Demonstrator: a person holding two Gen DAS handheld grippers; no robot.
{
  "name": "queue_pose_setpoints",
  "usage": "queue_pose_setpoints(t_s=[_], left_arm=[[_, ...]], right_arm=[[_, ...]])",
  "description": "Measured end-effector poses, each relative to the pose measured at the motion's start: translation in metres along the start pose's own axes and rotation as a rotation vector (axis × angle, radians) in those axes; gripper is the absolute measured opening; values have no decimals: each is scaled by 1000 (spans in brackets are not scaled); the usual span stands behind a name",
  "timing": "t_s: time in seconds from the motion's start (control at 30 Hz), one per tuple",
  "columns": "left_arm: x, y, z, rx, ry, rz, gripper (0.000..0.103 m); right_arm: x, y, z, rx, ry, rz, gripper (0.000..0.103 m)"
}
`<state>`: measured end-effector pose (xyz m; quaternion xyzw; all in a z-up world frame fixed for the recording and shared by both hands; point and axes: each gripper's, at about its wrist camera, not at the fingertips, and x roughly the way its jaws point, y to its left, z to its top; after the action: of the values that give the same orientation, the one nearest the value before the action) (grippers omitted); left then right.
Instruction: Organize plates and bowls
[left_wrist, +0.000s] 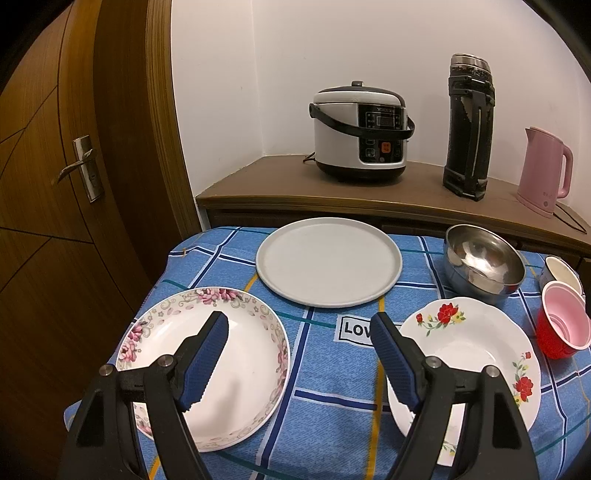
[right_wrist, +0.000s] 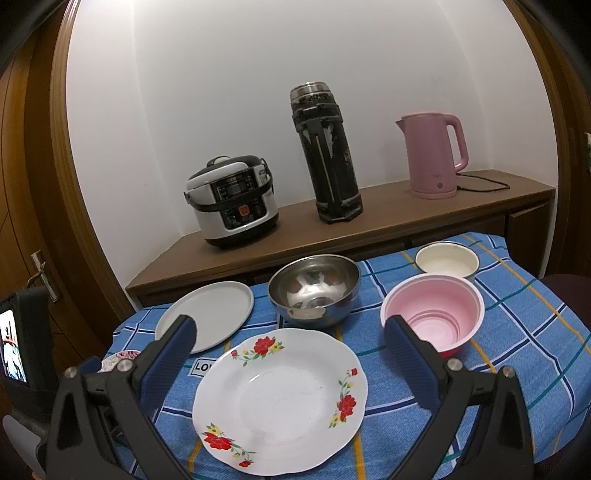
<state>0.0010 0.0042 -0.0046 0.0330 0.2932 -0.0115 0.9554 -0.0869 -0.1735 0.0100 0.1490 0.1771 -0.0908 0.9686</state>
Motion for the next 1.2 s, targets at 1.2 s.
queue_pose_setpoints(t_s=[1.2], left_arm=[[24,96,0,-56,52,96,81]], right_arm=[[29,77,-20,-166,99,202,92]])
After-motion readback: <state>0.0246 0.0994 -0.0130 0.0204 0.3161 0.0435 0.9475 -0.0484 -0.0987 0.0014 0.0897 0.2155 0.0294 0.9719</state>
